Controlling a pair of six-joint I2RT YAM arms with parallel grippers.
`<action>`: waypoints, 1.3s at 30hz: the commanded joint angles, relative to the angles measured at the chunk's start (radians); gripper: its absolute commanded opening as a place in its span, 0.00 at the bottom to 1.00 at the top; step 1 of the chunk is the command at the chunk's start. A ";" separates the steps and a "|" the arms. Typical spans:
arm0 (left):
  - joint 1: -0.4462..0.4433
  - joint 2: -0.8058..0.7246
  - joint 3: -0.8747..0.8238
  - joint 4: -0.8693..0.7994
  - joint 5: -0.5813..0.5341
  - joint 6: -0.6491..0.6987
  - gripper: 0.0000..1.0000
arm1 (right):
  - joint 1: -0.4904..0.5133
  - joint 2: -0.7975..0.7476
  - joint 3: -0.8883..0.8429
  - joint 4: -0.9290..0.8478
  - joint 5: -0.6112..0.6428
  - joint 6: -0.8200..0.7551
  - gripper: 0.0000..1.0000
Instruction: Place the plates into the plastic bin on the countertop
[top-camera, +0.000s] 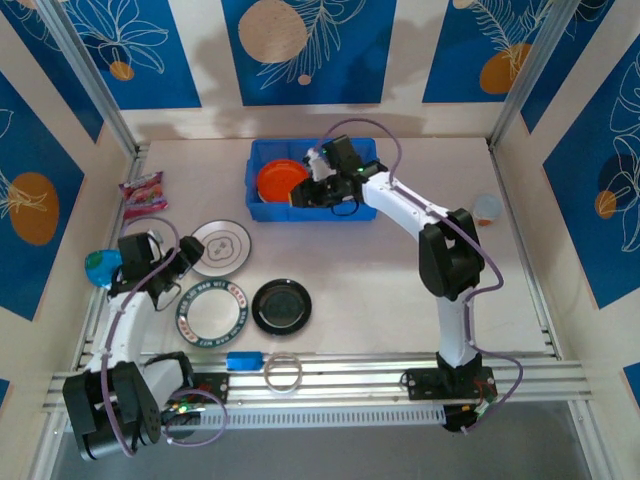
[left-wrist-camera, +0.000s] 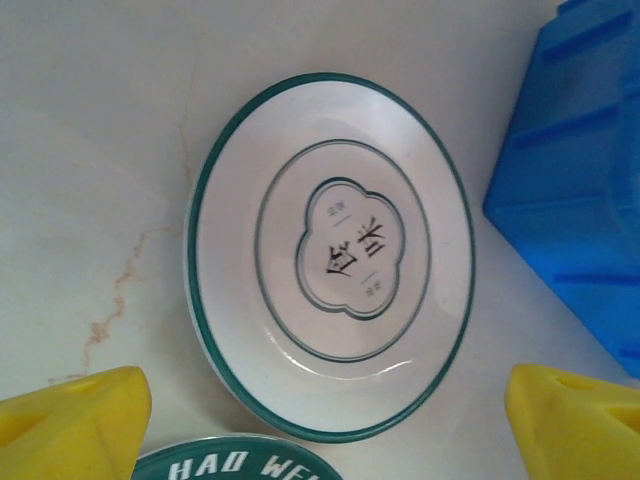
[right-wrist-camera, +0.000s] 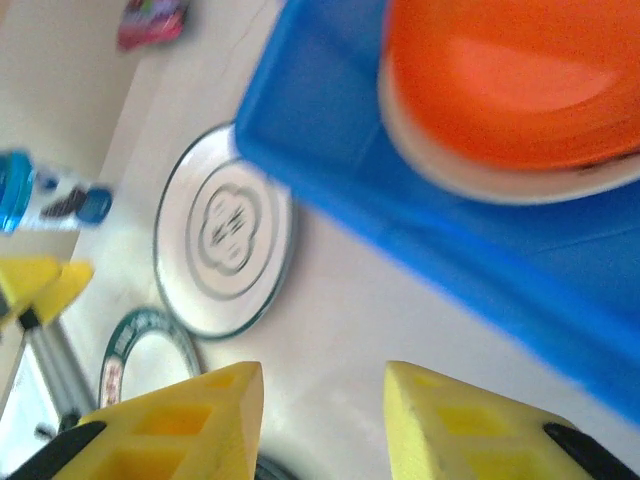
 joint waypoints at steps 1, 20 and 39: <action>0.012 -0.008 0.056 0.013 0.094 0.017 0.92 | 0.065 -0.043 -0.005 -0.061 -0.111 -0.075 0.40; 0.029 -0.007 -0.008 0.117 0.159 -0.071 0.92 | 0.304 0.203 0.131 -0.146 -0.173 -0.092 0.34; 0.066 -0.013 -0.026 0.097 0.146 -0.034 0.92 | 0.363 0.403 0.337 -0.304 -0.150 -0.148 0.41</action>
